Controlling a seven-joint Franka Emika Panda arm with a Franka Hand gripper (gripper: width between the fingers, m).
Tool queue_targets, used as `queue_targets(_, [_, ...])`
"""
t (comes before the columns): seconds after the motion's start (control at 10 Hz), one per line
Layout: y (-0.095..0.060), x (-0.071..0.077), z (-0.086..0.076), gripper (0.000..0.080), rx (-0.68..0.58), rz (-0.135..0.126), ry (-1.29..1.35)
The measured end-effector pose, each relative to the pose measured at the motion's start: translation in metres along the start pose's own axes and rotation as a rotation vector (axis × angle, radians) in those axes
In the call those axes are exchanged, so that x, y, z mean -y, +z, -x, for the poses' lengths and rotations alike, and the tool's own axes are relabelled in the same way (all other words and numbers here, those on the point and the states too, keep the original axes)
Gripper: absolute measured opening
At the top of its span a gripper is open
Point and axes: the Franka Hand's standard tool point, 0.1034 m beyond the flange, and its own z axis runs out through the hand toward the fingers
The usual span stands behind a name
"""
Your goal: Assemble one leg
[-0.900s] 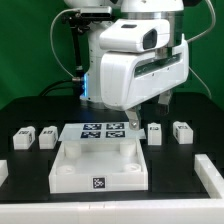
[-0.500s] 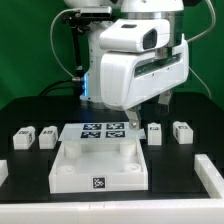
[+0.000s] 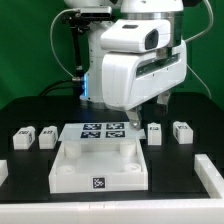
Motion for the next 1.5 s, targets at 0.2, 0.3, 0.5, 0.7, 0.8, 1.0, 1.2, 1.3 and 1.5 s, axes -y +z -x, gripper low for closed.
queue_targets(0.2, [0.0,0.006,0.021,0.065,0.0,0.01,-0.234])
queue_targets(0.3, [0.001,0.003,0.028,0.065,-0.02,0.039,-0.346])
queue_targets(0.5, [0.003,0.004,0.031,0.065,-0.011,0.034,-0.423])
queue_targets(0.7, [0.005,0.005,0.034,0.065,-0.011,0.034,-0.42])
queue_targets(0.8, [0.012,0.016,0.055,0.065,-0.01,0.037,-0.418])
queue_targets(1.0, [0.022,0.035,0.097,0.065,0.01,0.004,-0.402])
queue_targets(1.2, [0.027,0.032,0.101,0.065,0.002,0.008,-0.396])
queue_targets(1.3, [0.027,0.032,0.1,0.065,0.002,0.007,-0.397])
queue_targets(1.5, [0.03,0.031,0.101,0.065,-0.007,0.024,-0.414])
